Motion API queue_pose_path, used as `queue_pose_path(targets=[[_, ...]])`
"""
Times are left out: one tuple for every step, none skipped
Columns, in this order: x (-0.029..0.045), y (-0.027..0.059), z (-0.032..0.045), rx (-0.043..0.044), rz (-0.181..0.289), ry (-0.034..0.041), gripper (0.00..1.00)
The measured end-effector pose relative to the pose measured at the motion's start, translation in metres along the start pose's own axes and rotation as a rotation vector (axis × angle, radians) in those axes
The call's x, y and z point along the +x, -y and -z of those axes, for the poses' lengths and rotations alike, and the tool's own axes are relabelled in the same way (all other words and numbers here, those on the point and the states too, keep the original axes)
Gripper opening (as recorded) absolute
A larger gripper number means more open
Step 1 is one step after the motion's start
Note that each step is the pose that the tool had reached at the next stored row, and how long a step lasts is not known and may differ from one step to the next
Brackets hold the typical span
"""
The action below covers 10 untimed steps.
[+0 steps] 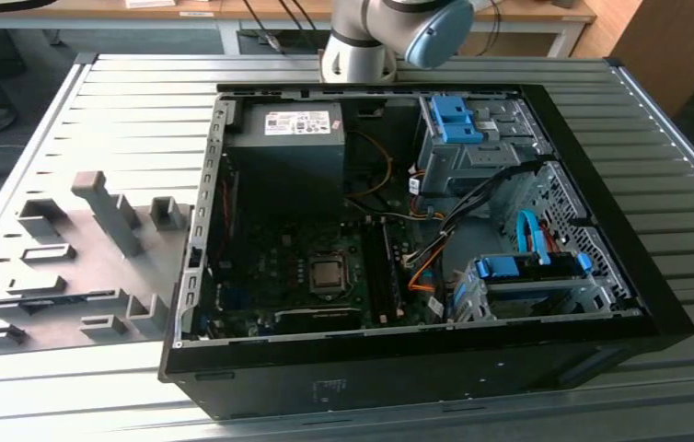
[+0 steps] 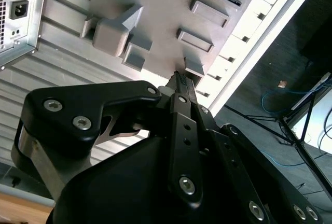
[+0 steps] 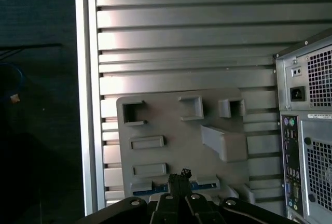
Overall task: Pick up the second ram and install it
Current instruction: 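Reach for the second ram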
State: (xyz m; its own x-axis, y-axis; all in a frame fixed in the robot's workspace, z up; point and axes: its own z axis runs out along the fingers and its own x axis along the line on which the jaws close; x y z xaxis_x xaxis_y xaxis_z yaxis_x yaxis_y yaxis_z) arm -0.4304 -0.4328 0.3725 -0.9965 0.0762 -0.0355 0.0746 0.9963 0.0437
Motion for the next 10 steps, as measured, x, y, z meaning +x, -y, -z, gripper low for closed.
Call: queue_pose_path(targets=[[0.0016, 0.0003, -0.0002, 0.0, 0.0, 0.0001, 0.11], [0.0031, 0.0006, -0.0003, 0.0, 0.0, 0.0, 0.11], [0.0046, 0.0009, -0.0004, 0.0001, 0.0, -0.0001, 0.11], [0.006, 0.0012, -0.0006, 0.0, 0.0, 0.0, 0.11], [0.0076, 0.0015, -0.0007, 0.0, 0.0, 0.0, 0.11], [0.0091, 0.0019, -0.0009, 0.0001, 0.0, 0.0, 0.11], [0.0105, 0.0022, -0.0011, 0.0001, 0.0, -0.0001, 0.11], [0.012, 0.0027, -0.0015, 0.0, 0.0, 0.0, 0.11], [0.0135, 0.0033, -0.0019, -0.0001, 0.0, 0.0001, 0.11], [0.0157, 0.0041, -0.0024, 0.0, 0.0, 0.0, 0.11]])
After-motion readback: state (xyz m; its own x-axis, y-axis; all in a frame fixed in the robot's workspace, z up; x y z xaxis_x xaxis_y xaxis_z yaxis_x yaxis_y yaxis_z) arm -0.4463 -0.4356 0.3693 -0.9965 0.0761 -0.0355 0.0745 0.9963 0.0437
